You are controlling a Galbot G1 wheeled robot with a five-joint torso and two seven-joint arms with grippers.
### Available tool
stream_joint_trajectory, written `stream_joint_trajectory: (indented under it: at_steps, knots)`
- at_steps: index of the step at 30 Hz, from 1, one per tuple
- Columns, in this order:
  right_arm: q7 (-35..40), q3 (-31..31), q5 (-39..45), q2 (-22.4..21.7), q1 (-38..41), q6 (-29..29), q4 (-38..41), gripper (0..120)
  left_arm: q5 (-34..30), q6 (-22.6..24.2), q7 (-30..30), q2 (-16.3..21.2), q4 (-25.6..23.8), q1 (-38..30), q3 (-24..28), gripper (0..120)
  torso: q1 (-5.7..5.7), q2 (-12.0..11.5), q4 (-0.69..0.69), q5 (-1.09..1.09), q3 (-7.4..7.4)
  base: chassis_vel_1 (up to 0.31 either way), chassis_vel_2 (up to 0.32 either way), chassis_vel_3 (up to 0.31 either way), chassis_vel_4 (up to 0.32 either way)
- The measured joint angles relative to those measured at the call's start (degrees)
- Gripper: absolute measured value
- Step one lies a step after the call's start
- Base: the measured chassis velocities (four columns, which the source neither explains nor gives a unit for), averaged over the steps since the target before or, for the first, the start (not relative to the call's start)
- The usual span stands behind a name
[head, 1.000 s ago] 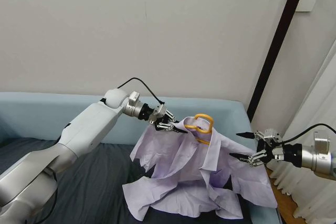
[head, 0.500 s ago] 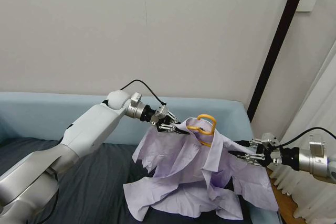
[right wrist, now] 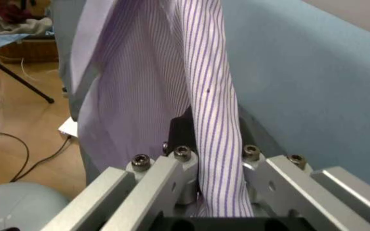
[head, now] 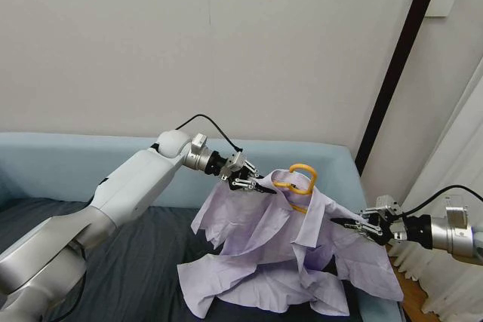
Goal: Pick up the clothes from the sofa and hang them on the clothes hanger.
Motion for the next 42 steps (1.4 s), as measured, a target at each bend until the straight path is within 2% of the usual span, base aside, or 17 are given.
stream_joint_trajectory:
  at_steps: [3, 5, 8, 12, 14, 16, 22, 24, 26, 28, 30, 32, 34, 36, 37, 40, 42]
  knots:
    - [0.0, 0.3, 1.1, -0.9, -0.6, 0.5, 0.5, 3, -1.1, -1.3, -0.3, 0.1, 1.1, 0.0, -0.5, 32, 0.00, 0.0, 0.00, 0.00, 0.00, 0.000, 0.000, 0.000, 0.000]
    - [0.0, 0.4, 1.3, -1.0, -0.6, 0.5, 0.5, 3, -1.1, -1.3, -0.3, 0.1, 1.2, 0.0, -0.5, 32, 0.00, 0.0, 0.00, -0.01, 0.00, 0.000, 0.000, 0.000, 0.000]
    - [0.8, 1.3, 4.0, -1.9, -0.7, 1.4, 0.8, 3, -2.2, -2.1, 0.4, 0.1, 2.2, -0.4, -2.0, 50, 0.00, 0.0, 0.00, -0.01, 0.00, 0.000, 0.000, 0.000, 0.000]
    - [1.7, 2.0, 4.7, -2.2, -0.7, 1.6, 1.1, 3, -3.0, -2.1, 0.9, 0.4, 2.3, -1.4, -2.7, 60, 0.00, 0.0, -0.01, -0.01, 0.00, 0.000, 0.000, 0.000, 0.000]
    - [2.9, 3.1, 4.4, -2.4, -0.8, 1.6, 1.4, 3, -4.5, -2.1, 0.9, 1.8, 2.0, -2.8, -2.8, 71, 0.00, 0.0, -0.01, -0.01, 0.00, 0.000, 0.000, 0.000, 0.000]
    - [3.1, 3.2, 4.4, -2.4, -0.8, 1.6, 1.4, 3, -4.8, -2.1, 0.9, 2.1, 1.9, -3.1, -2.8, 73, 0.00, 0.0, -0.01, -0.01, 0.00, 0.000, 0.000, 0.000, 0.000]
    - [4.6, 3.8, 6.0, -3.1, -0.7, 1.2, 2.6, 1, -11.3, -2.2, -1.9, 5.8, 0.7, -4.3, -2.9, 94, 0.00, 0.0, -0.01, -0.01, 0.00, 0.000, 0.000, 0.000, 0.000]
    - [6.8, 4.3, 6.5, -3.8, -0.8, 0.4, 3.8, 1, -18.7, -1.8, -7.9, 8.9, -2.9, -1.8, -4.2, 100, 0.00, 0.0, 0.00, -0.01, 0.00, 0.000, 0.000, 0.000, 0.000]
    - [7.3, 4.4, 6.5, -3.9, -0.9, 0.3, 4.0, 1, -20.1, -1.8, -9.3, 9.4, -3.7, -1.1, -4.5, 100, 0.00, 0.0, 0.00, -0.02, 0.00, 0.000, 0.000, 0.000, 0.000]
    - [11.8, 4.7, 6.8, -5.1, -1.1, -1.2, 5.7, 1, -27.3, -2.0, -18.5, 11.9, -9.2, 3.9, -7.0, 100, 0.00, 0.0, 0.00, -0.02, 0.00, 0.000, 0.000, 0.000, 0.000]
    - [16.7, 4.7, 7.7, -6.2, -1.1, -2.4, 7.1, 1, -30.4, -2.7, -25.3, 13.5, -13.6, 7.7, -9.2, 100, 0.00, 0.0, 0.00, -0.02, 0.00, 0.000, 0.000, 0.000, 0.000]
    - [17.9, 4.7, 8.0, -6.5, -1.1, -2.7, 7.4, 1, -30.9, -2.8, -26.8, 13.8, -14.7, 8.7, -9.8, 100, 0.00, 0.0, 0.01, -0.02, 0.00, 0.000, 0.000, 0.000, 0.000]
    - [25.9, 4.6, 10.4, -8.4, -0.8, -4.5, 9.4, 1, -32.7, -2.9, -34.2, 15.0, -21.3, 14.4, -13.6, 100, 0.00, 0.0, 0.02, -0.03, -0.01, 0.000, 0.000, 0.000, 0.000]
    - [28.1, 4.6, 11.2, -9.0, -0.7, -5.2, 9.9, 1, -32.7, -2.8, -35.9, 15.3, -23.0, 15.6, -14.3, 100, 0.00, 0.0, 0.02, -0.02, 0.00, 0.000, 0.000, 0.000, 0.000]
    - [34.2, 4.6, 13.3, -10.8, -0.5, -7.1, 11.4, 1, -31.1, -1.4, -42.0, 15.9, -27.8, 19.5, -16.2, 100, 0.00, 0.0, -0.02, 0.01, -0.01, 0.000, 0.000, 0.000, 0.000]
    - [44.4, 5.3, 18.0, -13.9, -0.1, -11.1, 14.4, 1, -25.6, 1.8, -52.9, 16.9, -35.0, 26.7, -18.5, 100, 0.00, 0.0, -0.02, -0.01, 0.00, 0.000, 0.000, 0.000, 0.000]
    - [45.8, 5.5, 18.9, -14.4, 0.1, -11.7, 14.9, 1, -24.8, 2.2, -54.6, 16.9, -36.1, 27.9, -18.8, 100, 0.00, 0.0, -0.01, -0.01, 0.00, 0.000, 0.000, 0.000, 0.000]
